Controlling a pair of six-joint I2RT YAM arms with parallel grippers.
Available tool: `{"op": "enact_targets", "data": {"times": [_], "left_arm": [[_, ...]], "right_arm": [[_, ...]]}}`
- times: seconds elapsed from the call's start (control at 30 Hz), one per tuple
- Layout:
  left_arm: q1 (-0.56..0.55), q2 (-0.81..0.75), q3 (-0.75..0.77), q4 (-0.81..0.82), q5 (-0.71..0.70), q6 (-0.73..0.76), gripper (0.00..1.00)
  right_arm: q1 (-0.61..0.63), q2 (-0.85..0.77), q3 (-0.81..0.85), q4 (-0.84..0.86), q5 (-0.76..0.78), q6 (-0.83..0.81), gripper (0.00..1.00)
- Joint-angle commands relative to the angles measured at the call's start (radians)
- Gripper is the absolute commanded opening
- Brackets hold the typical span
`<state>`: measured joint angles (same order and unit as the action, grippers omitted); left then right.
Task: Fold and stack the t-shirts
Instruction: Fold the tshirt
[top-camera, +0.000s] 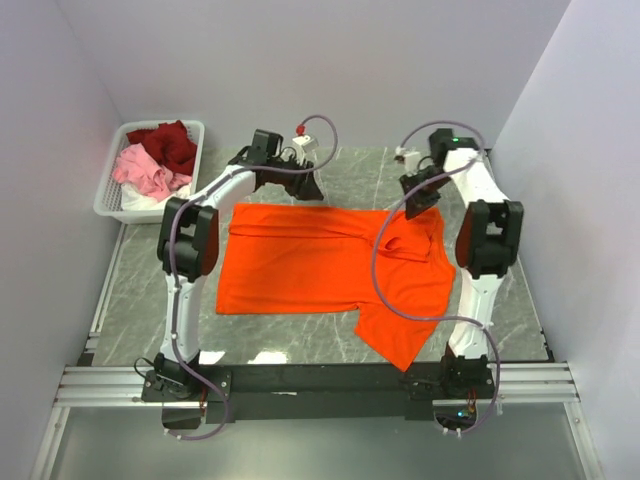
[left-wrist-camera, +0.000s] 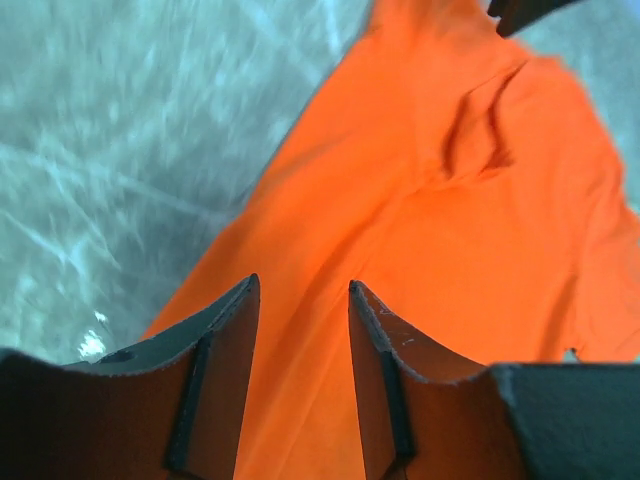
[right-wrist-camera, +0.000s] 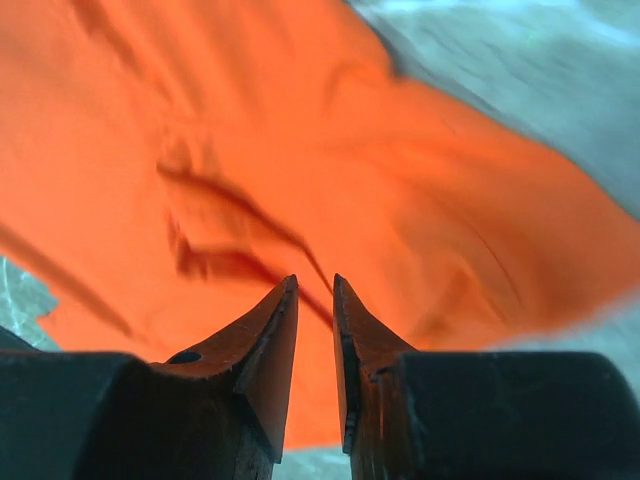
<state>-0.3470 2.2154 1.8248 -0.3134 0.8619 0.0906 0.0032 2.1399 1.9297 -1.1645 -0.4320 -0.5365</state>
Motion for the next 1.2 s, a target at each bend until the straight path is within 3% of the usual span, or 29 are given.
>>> {"op": "enact_targets", "data": {"times": [0.0,0.4,0.67,0.9,1.17], "left_arm": [[-0.029,0.075,0.07,-0.208,-0.083,0.051,0.47],[-0.05,0.133,0.085,-0.308,-0.158,0.047,0.46],[-0.07,0.029,-0.034,-0.329,-0.133,0.135,0.42],[-0.102,-0.077,-0.175,-0.268,-0.168,0.146,0.4],[-0.116,-0.171,-0.265,-0.133,-0.323,0.09,0.45]], "right_arm": [[0.049,0.066,0.011,0.048,0.047,0.05,0.28],[0.083,0.048,-0.126,0.031,0.095,0.02,0.25],[0.098,-0.009,-0.213,-0.012,0.058,-0.01,0.25],[0.1,-0.035,-0.253,-0.009,0.062,-0.008,0.24],[0.093,-0.064,-0.32,0.02,0.145,-0.013,0.24]]}}
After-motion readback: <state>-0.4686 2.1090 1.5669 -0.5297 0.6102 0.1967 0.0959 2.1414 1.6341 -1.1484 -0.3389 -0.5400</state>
